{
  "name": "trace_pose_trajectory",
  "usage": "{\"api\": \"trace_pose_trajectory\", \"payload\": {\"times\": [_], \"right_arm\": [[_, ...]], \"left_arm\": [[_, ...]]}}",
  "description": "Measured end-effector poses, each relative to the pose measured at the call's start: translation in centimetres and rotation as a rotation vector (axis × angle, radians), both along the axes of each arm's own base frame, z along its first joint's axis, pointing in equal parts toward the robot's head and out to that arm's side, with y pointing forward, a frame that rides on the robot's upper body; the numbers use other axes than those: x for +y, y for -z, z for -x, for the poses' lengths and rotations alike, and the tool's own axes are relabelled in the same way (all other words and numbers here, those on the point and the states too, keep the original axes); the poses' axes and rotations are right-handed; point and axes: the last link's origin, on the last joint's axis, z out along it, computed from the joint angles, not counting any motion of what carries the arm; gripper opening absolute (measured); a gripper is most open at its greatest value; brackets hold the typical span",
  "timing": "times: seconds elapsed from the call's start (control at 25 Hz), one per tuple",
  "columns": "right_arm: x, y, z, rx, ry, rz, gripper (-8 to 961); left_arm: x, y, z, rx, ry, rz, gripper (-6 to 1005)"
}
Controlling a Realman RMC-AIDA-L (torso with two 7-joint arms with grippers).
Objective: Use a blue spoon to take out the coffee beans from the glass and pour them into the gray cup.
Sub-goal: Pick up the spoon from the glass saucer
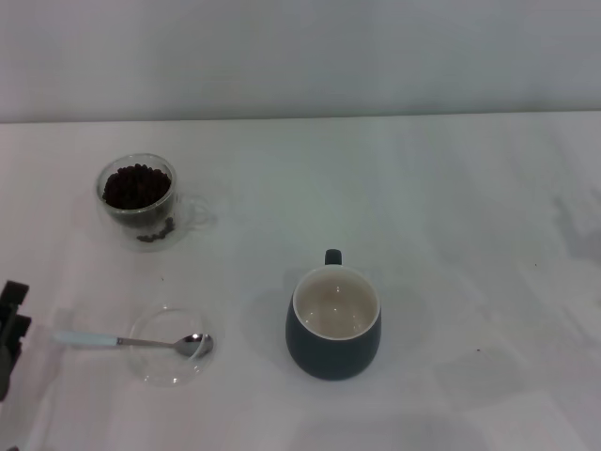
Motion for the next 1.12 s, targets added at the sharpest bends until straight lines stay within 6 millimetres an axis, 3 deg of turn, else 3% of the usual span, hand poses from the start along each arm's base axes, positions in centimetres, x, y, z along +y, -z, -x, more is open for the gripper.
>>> {"api": "trace_pose_trajectory", "payload": {"times": [0.44, 1.12], "right_arm": [[-0.5, 0.3, -0.2, 0.003, 0.012, 0.005, 575], [-0.9, 0.8, 0.3, 0.014, -0.021, 0.022, 575]], "left_arm": [[-1.5, 1.5, 0.0, -0.006, -0.036, 0.053, 727], [0.6, 2.2, -0.6, 0.056, 0.040, 0.149, 726]]}}
